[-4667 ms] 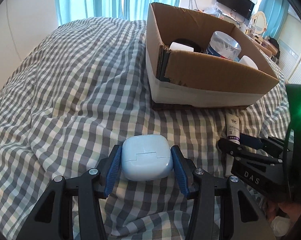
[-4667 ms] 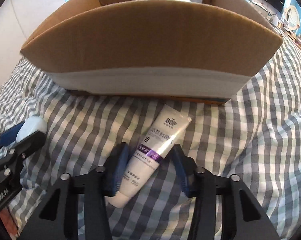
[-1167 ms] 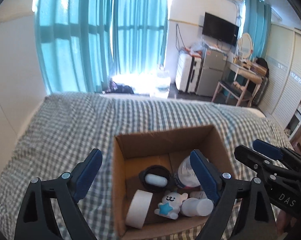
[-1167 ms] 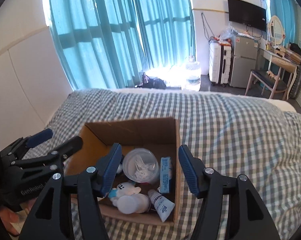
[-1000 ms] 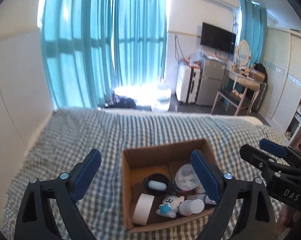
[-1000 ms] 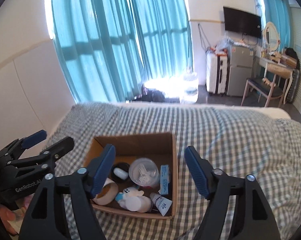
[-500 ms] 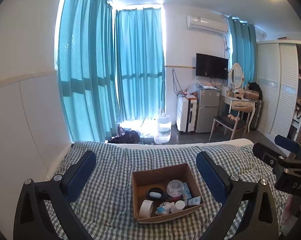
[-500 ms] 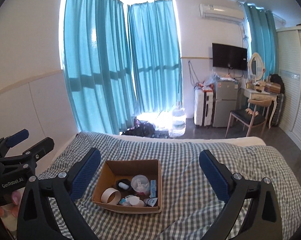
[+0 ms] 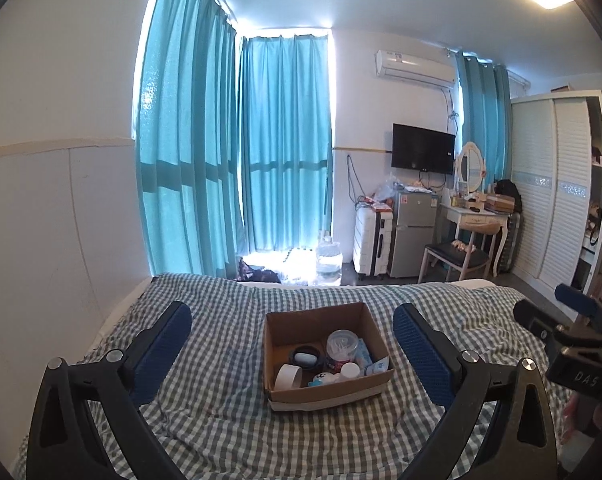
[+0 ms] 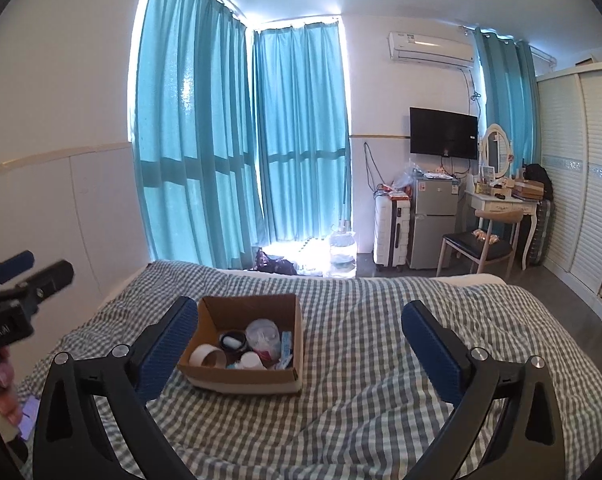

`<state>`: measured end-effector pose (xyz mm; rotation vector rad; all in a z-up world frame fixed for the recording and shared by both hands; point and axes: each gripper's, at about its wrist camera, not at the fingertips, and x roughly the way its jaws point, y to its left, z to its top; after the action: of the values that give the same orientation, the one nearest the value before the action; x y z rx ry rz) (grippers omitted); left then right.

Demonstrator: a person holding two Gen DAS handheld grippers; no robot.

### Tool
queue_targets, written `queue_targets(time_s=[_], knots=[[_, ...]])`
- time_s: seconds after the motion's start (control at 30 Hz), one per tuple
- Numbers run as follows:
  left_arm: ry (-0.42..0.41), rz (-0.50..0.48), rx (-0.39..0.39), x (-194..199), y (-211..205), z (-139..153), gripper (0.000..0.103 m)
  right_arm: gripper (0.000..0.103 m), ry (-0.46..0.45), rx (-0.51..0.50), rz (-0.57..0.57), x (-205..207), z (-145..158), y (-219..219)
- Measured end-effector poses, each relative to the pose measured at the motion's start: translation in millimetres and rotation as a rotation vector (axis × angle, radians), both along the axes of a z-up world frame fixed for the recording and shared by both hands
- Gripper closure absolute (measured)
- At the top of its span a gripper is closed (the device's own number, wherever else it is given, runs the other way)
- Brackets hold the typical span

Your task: Organize objects

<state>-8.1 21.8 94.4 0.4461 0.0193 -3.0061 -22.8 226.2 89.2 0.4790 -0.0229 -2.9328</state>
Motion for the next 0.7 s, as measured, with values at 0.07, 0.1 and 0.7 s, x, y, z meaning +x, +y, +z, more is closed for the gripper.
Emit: queue_targets(time_s=[0.07, 0.1, 0.7], knots=[[0.013, 0.005, -0.008, 6, 3, -8, 0.000, 0.001, 0.017, -0.011, -0.047, 6, -16, 6], [0.018, 0.005, -0.010, 8, 5, -14, 0.000, 0.001, 0.020, -0.014, -0.070, 8, -23, 8], [-0.061, 0.034, -0.076, 10, 13, -96, 0.000, 0.001, -0.062, 0.012, -0.083, 2, -90, 11]])
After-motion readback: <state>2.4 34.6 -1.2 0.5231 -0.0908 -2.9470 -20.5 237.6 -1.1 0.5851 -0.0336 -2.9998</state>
